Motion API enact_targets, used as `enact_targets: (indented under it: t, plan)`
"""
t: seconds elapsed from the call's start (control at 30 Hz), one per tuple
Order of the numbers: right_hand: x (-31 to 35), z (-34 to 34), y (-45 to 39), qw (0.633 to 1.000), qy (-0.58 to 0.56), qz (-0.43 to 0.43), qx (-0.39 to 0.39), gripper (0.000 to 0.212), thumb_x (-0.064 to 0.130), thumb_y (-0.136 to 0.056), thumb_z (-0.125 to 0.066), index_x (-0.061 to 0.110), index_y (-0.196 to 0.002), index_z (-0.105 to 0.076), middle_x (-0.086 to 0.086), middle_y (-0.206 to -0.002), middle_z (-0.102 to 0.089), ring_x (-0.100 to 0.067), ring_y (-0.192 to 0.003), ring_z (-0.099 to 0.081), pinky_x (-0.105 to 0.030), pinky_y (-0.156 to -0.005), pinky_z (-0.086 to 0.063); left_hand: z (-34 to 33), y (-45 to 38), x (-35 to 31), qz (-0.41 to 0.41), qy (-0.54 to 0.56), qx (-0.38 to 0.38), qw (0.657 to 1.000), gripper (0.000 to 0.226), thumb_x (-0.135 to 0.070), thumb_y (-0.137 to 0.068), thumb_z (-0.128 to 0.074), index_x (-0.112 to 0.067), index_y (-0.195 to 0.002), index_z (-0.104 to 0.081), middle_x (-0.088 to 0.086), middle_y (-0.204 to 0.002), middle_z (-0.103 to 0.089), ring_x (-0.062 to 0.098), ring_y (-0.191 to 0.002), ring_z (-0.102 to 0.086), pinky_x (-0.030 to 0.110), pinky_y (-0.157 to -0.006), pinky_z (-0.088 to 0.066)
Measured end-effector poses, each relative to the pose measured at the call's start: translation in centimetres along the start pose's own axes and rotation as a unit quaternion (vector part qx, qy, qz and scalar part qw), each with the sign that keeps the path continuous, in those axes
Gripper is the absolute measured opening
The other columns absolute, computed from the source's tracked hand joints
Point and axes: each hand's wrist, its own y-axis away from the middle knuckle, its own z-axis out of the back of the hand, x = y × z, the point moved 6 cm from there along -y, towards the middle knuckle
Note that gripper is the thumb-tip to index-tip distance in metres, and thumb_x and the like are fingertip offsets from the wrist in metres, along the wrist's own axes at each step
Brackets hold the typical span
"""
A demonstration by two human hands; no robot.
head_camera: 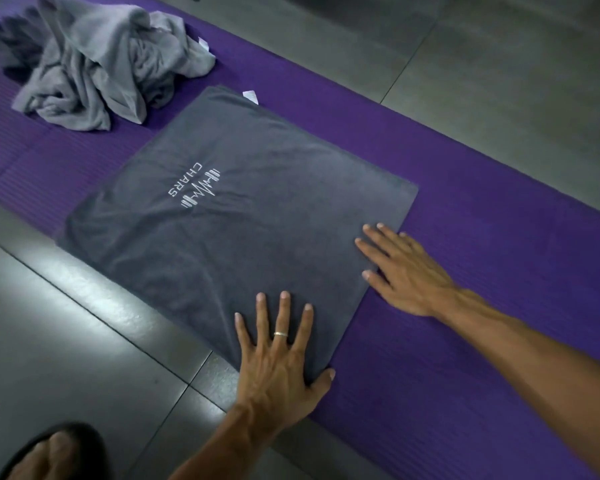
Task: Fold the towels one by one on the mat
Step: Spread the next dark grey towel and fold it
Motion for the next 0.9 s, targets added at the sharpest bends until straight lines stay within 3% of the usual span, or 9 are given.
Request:
enact_targets:
  t: [0.13,0.23,0.3,0.37,0.4,0.5,0.73,0.8,0.9]
  plan:
    - [0.4,-0.2,1.1,1.0,-0.02,0.0,0.009,0.07,0.048,-0.089,-0.027,0.025,-0.154,-0.018,0.002,-0.163,-0.003,-0.014,-0.15,0.001,-0.036,-0.119,-0.002,1.6,0.0,-0.9,-0.02,0.036,-0.01,0.999,0.047,-0.045,-0.078,-0.041,-0.019,-0.109,-0.064,0.014,-0.145,-0.046,0.038,-0.141,-0.019,0.063,-0.108,-0.031]
    - [-0.7,1.1,1.3,1.0,0.013,-0.019,-0.003,0.074,0.039,-0.085,-0.046,0.026,-0.153,-0.022,0.002,-0.163,-0.007,-0.015,-0.15,-0.003,-0.039,-0.119,0.003,3.2,-0.8,-1.0,0.009,0.165,0.0,0.986,0.028,-0.032,-0.086,-0.04,-0.021,-0.097,-0.063,-0.002,-0.128,-0.058,0.03,-0.138,-0.036,0.052,-0.113,-0.03]
    - [-1.5,1.8,1.0,0.998,0.03,-0.045,-0.015,0.071,0.036,-0.088,-0.053,0.026,-0.152,-0.026,-0.001,-0.163,-0.012,-0.017,-0.15,-0.007,-0.043,-0.119,0.002,5.0,-1.0,-0.5,0.029,0.282,-0.043,0.958,0.01,-0.025,-0.091,-0.044,-0.024,-0.083,-0.051,-0.01,-0.086,-0.058,0.014,-0.099,-0.059,0.047,-0.101,-0.041]
    - [-2.0,2.1,0.6,0.997,0.038,-0.071,-0.02,0.065,0.038,-0.091,-0.051,0.026,-0.151,-0.029,-0.002,-0.162,-0.015,-0.019,-0.149,-0.009,-0.046,-0.119,0.0,6.3,-1.1,-0.1,0.049,0.377,-0.033,0.924,0.017,-0.021,-0.095,-0.046,-0.024,-0.079,-0.043,-0.012,-0.063,-0.048,0.004,-0.058,-0.048,0.038,-0.079,-0.047]
    - [-2.1,2.1,0.4,0.996,0.037,-0.081,-0.019,0.063,0.038,-0.092,-0.05,0.026,-0.151,-0.029,-0.003,-0.161,-0.017,-0.019,-0.149,-0.01,-0.047,-0.119,-0.001,6.7,-1.1,0.1,0.06,0.419,-0.011,0.906,0.017,-0.02,-0.096,-0.047,-0.021,-0.079,-0.042,-0.01,-0.057,-0.046,0.005,-0.05,-0.042,0.032,-0.067,-0.046]
    - [-2.0,2.3,-0.3,0.995,0.02,-0.095,-0.027,0.06,0.033,-0.092,-0.051,0.027,-0.15,-0.033,-0.004,-0.16,-0.022,-0.022,-0.148,-0.015,-0.047,-0.119,-0.007,7.5,-1.3,1.1,0.085,0.513,0.021,0.854,0.017,-0.009,-0.096,-0.049,-0.011,-0.08,-0.045,-0.008,-0.05,-0.045,0.005,-0.045,-0.04,0.019,-0.047,-0.037]
    - [-2.3,5.3,-0.3,0.989,-0.024,-0.116,-0.086,0.027,0.016,-0.095,-0.05,0.023,-0.114,-0.067,0.001,-0.138,-0.05,-0.022,-0.13,-0.038,-0.039,-0.098,-0.029,7.5,-1.5,1.9,0.152,0.681,0.075,0.713,0.024,0.001,-0.093,-0.051,-0.011,-0.072,-0.05,-0.003,-0.057,-0.049,0.006,-0.053,-0.047,0.017,-0.051,-0.039]
    - [-3.2,6.3,0.9,0.988,-0.028,-0.123,-0.092,0.023,0.014,-0.094,-0.048,0.025,-0.105,-0.066,0.007,-0.117,-0.06,-0.018,-0.121,-0.043,-0.037,-0.091,-0.029,7.0,-1.5,1.9,0.165,0.695,0.094,0.694,0.024,0.001,-0.093,-0.051,-0.01,-0.071,-0.051,0.001,-0.06,-0.048,0.01,-0.055,-0.047,0.019,-0.052,-0.039]
    - [-4.8,7.5,2.7,0.985,-0.044,-0.137,-0.095,0.021,0.011,-0.092,-0.048,0.022,-0.098,-0.065,0.006,-0.104,-0.062,-0.019,-0.113,-0.048,-0.038,-0.09,-0.032,6.7,-1.5,1.2,0.152,0.68,0.113,0.708,0.025,0.001,-0.093,-0.052,-0.011,-0.071,-0.051,0.002,-0.062,-0.047,0.012,-0.059,-0.045,0.023,-0.057,-0.038]
